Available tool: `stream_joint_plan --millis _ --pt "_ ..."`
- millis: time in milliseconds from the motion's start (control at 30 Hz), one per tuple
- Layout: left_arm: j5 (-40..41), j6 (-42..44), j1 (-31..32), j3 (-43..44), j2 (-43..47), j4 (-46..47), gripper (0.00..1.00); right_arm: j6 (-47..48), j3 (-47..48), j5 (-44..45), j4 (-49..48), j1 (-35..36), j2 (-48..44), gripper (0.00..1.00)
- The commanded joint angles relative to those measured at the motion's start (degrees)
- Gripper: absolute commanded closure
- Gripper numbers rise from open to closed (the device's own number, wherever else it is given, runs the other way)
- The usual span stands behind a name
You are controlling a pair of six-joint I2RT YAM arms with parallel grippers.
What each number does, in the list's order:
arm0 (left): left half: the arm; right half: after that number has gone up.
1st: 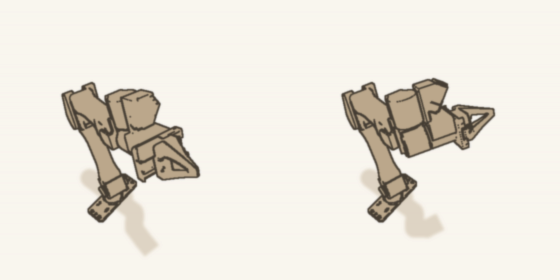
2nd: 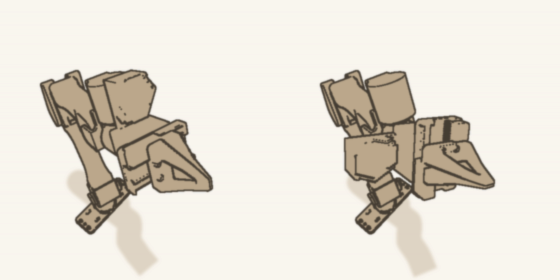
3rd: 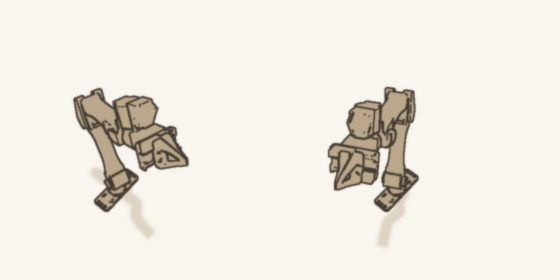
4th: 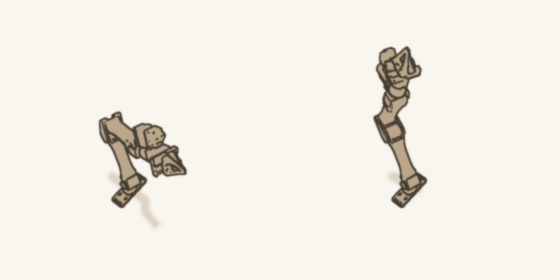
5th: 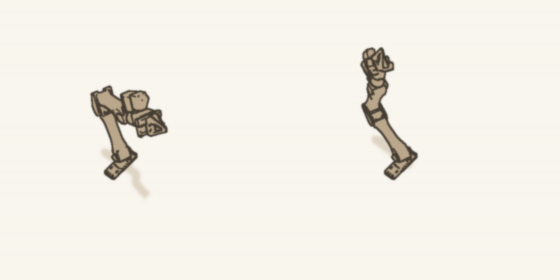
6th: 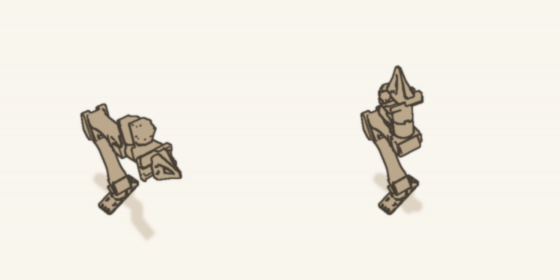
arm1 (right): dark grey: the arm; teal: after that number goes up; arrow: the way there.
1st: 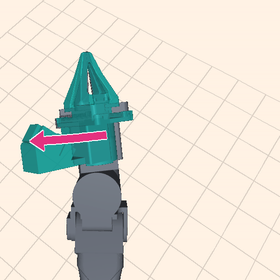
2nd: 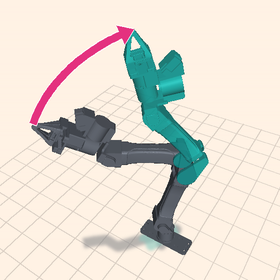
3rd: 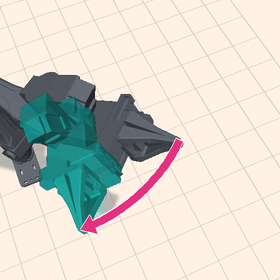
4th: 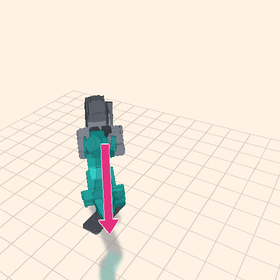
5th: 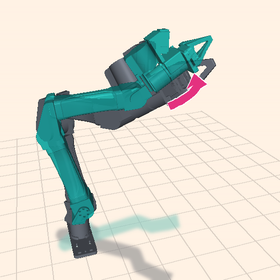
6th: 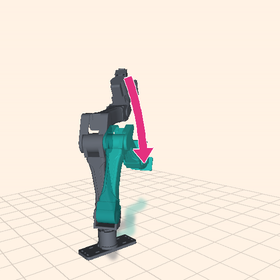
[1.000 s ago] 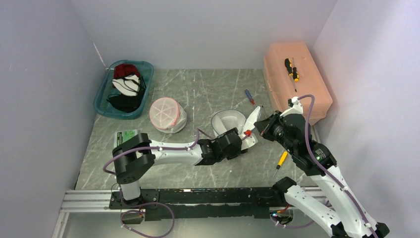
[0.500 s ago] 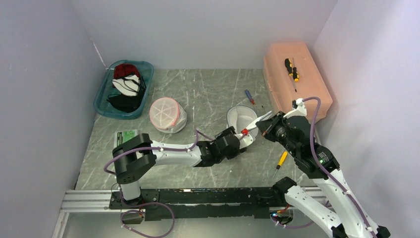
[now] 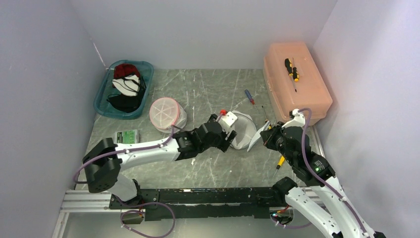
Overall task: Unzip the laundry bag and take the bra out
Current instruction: Adjust the laundry bag at the center of the board.
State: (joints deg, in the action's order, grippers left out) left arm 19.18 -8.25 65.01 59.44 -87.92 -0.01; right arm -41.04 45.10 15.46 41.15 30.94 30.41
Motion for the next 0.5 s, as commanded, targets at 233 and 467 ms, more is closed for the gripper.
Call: stream_joint_plan --millis 233,467 --pt "-21.36 -29.72 -13.13 0.34 -0.91 -2.33 0.24 4.82 -3.19 1.95 -3.65 -0.02 -5.82 1.00" --pt "-31.10 -52.90 -16.85 -8.61 -6.56 18.33 0.24 4.19 -4.77 -0.17 -5.98 -0.06 -5.59 1.00"
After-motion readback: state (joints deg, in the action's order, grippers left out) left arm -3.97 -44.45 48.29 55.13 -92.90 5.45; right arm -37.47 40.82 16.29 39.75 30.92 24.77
